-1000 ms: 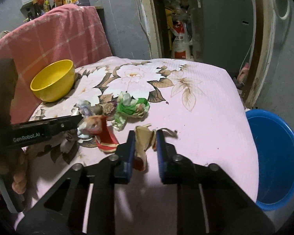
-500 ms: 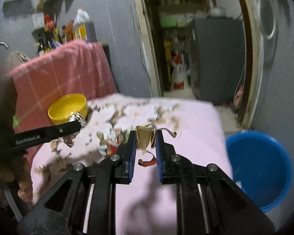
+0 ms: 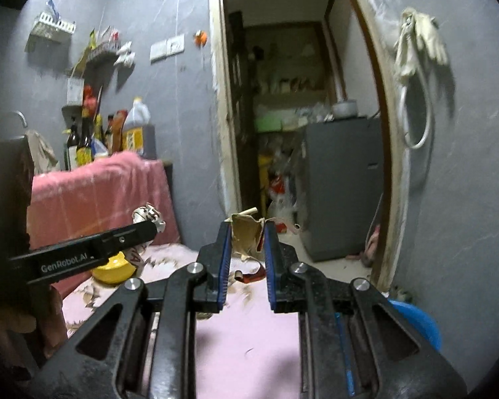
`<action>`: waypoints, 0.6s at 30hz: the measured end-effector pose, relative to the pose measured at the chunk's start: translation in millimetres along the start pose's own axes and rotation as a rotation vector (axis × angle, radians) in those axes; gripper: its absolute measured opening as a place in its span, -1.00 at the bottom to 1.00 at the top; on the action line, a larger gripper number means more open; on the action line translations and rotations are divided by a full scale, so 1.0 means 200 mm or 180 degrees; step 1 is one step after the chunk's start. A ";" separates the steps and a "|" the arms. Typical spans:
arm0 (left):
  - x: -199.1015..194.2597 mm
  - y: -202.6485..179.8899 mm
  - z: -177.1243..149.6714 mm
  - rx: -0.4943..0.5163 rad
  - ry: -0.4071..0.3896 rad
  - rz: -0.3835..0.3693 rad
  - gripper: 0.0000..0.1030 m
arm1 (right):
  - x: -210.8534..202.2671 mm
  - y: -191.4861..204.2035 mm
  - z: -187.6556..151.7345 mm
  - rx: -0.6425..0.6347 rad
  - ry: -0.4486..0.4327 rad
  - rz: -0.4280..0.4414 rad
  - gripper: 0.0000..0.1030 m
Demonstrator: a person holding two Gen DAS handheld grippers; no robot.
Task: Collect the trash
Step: 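Carry the silver-red wrapper and tan scrap over the blue basin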
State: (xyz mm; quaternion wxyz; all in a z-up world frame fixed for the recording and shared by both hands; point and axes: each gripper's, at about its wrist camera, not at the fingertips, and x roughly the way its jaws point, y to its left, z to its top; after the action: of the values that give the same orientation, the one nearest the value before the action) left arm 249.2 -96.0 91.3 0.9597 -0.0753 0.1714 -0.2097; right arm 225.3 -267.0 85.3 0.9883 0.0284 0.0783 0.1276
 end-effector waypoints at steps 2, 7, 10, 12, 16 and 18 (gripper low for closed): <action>0.00 -0.07 0.02 0.0083 -0.0032 -0.0061 -0.54 | -0.04 -0.04 0.02 0.0019 -0.0072 -0.0058 -0.49; 0.06 -0.21 0.02 0.0243 -0.0038 -0.0165 -0.54 | -0.10 -0.15 0.03 0.0060 -0.0131 -0.0165 -0.48; 0.10 -0.27 0.01 0.0284 0.0010 -0.0222 -0.54 | -0.13 -0.21 0.02 0.0097 -0.0125 -0.0225 -0.48; 0.14 -0.32 0.00 0.0316 0.0045 -0.0255 -0.54 | -0.14 -0.27 0.01 0.0133 -0.0109 -0.0265 -0.48; 0.20 -0.40 -0.03 0.0380 0.0117 -0.0306 -0.54 | -0.16 -0.35 -0.02 0.0191 -0.0074 -0.0332 -0.48; 0.25 -0.44 -0.04 0.0410 0.0163 -0.0328 -0.54 | -0.16 -0.39 -0.04 0.0220 -0.0053 -0.0361 -0.48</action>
State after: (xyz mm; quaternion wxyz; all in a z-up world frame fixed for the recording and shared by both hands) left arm 255.4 -197.0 87.5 0.9458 -0.0168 0.1779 -0.2713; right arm 212.0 -349.7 76.3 0.9930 0.0590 0.0759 0.0685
